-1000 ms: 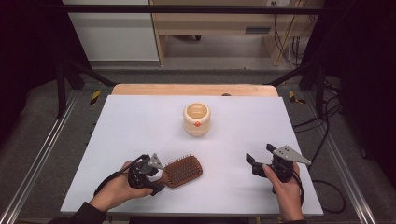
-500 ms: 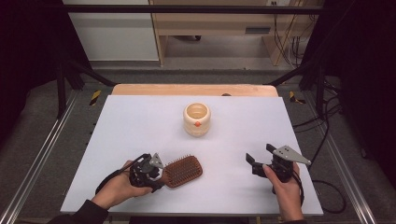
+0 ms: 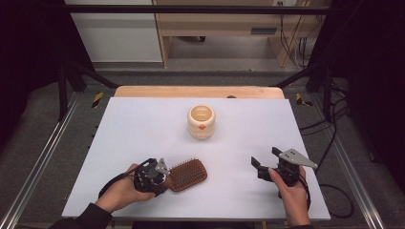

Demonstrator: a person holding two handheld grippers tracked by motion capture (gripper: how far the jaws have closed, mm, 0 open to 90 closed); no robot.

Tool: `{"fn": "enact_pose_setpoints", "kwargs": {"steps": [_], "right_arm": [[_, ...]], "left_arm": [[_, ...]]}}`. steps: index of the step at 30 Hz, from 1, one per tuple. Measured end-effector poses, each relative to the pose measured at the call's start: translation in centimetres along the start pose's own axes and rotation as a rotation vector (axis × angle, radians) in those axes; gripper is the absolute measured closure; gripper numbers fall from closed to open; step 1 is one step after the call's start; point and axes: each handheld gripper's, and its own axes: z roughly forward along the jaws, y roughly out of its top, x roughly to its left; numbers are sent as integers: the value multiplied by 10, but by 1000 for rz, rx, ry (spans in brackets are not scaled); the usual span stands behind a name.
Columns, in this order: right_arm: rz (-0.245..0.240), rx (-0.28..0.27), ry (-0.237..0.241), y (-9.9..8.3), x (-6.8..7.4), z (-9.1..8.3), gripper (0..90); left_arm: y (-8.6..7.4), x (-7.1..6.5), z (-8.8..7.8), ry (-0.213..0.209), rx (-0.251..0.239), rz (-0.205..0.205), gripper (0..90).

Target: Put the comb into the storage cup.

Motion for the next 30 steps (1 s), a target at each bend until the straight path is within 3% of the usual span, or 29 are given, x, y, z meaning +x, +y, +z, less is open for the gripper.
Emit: {"fn": "enact_pose_setpoints", "kwargs": {"steps": [14,30], "right_arm": [[0,6,4,-1,0,1,85],[-2,12,11,-1,1,2,86]], "left_arm": [[3,-2,3,2,22,35,672],[5,1,5,-24,35,2,721]]}}
